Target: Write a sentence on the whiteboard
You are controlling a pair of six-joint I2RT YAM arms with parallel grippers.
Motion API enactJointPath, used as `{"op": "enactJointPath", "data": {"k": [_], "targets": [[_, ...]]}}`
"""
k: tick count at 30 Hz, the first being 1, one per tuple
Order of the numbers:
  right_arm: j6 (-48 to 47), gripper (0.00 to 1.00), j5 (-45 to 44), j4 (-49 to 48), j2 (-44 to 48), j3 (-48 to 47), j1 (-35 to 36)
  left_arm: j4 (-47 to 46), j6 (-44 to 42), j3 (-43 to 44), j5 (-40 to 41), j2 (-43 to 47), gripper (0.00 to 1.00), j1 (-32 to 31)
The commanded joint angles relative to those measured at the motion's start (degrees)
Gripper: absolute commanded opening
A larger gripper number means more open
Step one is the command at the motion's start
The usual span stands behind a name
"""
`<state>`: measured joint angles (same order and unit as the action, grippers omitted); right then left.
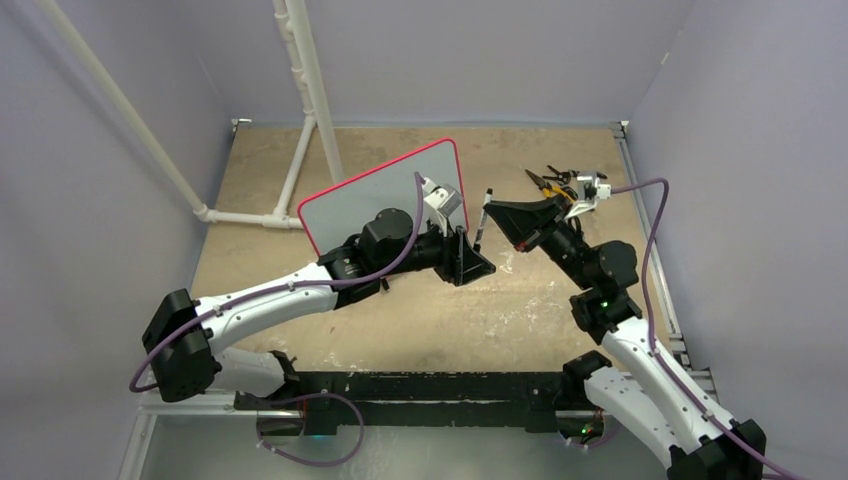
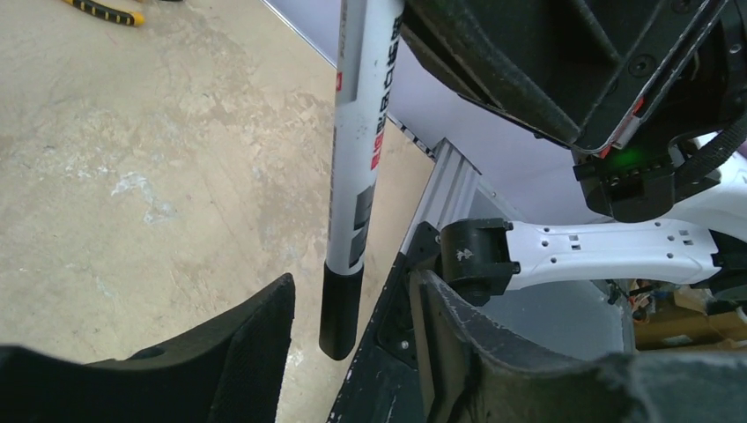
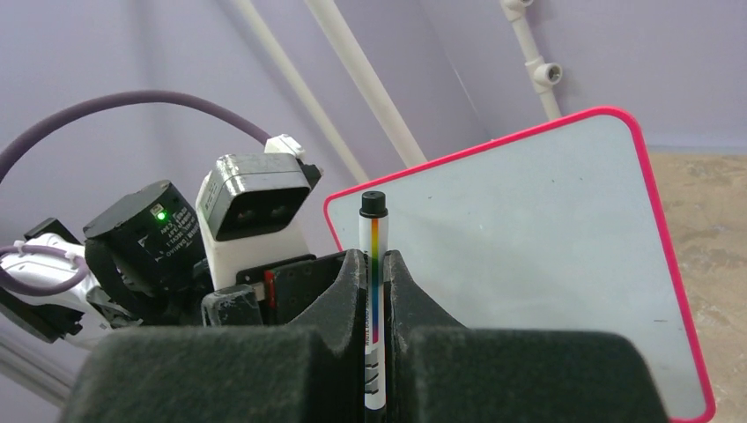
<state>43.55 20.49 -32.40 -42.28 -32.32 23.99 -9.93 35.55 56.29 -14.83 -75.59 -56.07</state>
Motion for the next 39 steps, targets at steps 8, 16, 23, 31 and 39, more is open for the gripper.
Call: {"op": "enactJointPath", "data": {"k": [8,16,23,31,39], "targets": [[0.7,0.00,-1.1,-1.1,0.1,0.8,0.0,-6.2,-2.8,-1.4,0.5,1.8,0.00,-0.5],[-7.5,0.60,2.7,17.7,-3.2,-6.8,0.0,18.4,-21.6,2.0,2.1,7.7,0.00,-0.3],[-18.1,0.94,9.4,32.6,-8.5,-15.4,0.0,30.2,-35.1,1.5,-3.0,7.7,0.00,0.1],[-25.9,0.89,25.1,45.1,-15.7,-19.9,0.1,29.7,-38.3,-1.6,-4.0,8.8,0.00,0.6],[-22.7,0.81,24.4,39.2,-16.9,-16.4,6.6,28.6,-36.0,-1.8,-1.4,6.4,0.00,3.2]]}}
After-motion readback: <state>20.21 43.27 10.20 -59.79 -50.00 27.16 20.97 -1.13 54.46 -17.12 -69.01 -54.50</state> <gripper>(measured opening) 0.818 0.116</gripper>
